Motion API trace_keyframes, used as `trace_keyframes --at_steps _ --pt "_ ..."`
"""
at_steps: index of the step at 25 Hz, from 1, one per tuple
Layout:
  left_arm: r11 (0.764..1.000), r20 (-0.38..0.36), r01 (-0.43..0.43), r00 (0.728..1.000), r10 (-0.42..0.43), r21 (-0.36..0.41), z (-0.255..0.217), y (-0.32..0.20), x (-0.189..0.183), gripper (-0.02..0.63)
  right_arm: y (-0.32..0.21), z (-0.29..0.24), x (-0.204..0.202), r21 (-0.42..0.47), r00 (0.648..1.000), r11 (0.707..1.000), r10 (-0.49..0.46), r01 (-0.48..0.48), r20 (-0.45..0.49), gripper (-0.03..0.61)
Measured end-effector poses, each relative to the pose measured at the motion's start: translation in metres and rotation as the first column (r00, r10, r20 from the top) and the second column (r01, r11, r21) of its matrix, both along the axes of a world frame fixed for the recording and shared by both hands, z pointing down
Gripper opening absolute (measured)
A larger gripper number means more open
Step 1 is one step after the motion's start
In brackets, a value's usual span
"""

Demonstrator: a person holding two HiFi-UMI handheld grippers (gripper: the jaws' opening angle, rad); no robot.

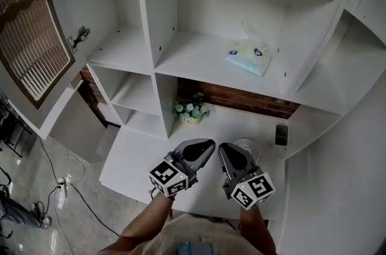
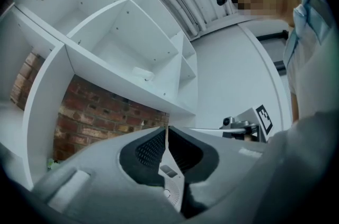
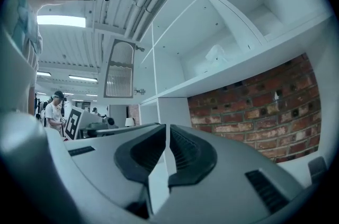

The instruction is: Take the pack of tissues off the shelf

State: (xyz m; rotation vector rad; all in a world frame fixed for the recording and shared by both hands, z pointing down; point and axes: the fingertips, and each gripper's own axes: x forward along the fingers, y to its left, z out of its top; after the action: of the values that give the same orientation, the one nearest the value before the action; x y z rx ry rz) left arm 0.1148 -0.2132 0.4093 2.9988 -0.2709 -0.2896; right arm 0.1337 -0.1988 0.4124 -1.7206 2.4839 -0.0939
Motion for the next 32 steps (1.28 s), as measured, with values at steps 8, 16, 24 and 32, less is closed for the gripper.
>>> trace_keyframes --at_steps 8,16,24,32 --pt "0.997 0.012 -0.077 0.997 0.077 0.002 -0.006 -0.011 -0.005 0.023 -0.009 -0.006 -0.003 0.008 0.997 0.997 0.081 -0.081 0.007 0.018" --pt "0.993 0.026 -0.122 0.992 0.121 0.012 -0.011 -0.016 0.002 0.023 -0.012 -0.013 0.007 0.020 0.990 0.990 0.141 -0.141 -0.007 0.018" --pt "0.990 0.017 -0.137 0.990 0.137 0.013 -0.015 -0.017 0.004 0.023 -0.013 -0.019 0.010 0.026 0.988 0.988 0.151 -0.150 -0.021 0.018" --pt "0.988 -0.008 -0.151 0.988 0.151 0.012 -0.020 -0.017 0.007 0.023 -0.017 -0.032 0.018 0.037 0.986 0.987 0.156 -0.154 -0.053 0.059"
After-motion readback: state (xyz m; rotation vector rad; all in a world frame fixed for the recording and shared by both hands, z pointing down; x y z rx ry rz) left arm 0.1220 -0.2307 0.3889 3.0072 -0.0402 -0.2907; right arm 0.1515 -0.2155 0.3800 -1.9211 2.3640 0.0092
